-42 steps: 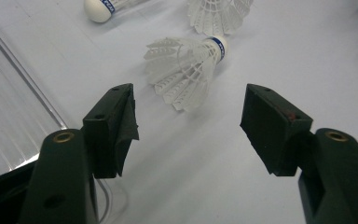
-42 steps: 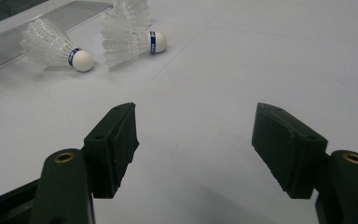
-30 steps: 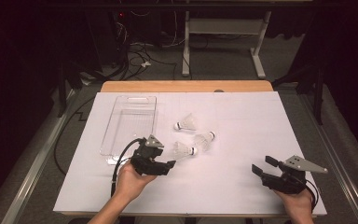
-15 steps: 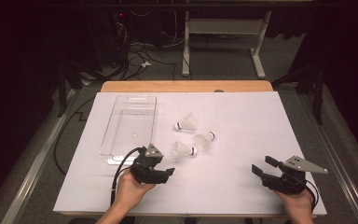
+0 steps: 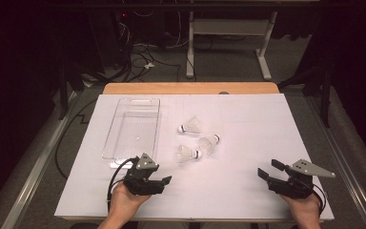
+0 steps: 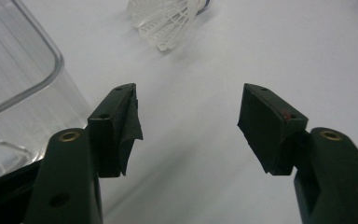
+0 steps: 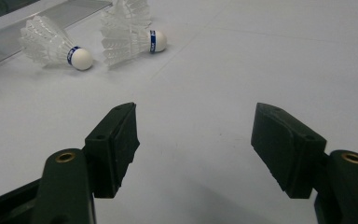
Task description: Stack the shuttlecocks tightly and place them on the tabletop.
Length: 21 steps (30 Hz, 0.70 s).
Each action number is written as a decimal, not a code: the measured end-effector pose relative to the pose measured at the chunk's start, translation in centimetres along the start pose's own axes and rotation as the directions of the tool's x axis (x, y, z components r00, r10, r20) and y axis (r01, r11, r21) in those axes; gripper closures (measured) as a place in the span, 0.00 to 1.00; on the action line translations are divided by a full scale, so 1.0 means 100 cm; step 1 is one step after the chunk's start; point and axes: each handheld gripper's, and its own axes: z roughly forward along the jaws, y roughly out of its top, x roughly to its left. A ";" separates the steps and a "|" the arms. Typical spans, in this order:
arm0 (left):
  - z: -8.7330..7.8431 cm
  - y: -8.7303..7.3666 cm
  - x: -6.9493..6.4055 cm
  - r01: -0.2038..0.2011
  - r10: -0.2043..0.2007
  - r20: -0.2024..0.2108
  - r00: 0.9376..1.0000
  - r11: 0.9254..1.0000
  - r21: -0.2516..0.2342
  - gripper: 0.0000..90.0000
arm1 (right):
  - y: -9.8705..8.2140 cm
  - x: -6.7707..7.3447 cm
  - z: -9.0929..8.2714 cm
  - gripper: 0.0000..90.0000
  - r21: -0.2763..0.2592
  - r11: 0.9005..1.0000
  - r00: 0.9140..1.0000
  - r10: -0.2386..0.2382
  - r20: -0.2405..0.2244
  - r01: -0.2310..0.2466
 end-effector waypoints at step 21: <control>-0.019 -0.031 0.019 0.050 -0.053 -0.062 0.997 0.997 -0.054 0.44 | 0.000 0.001 0.000 0.35 0.005 1.000 1.000 0.002 0.016 -0.002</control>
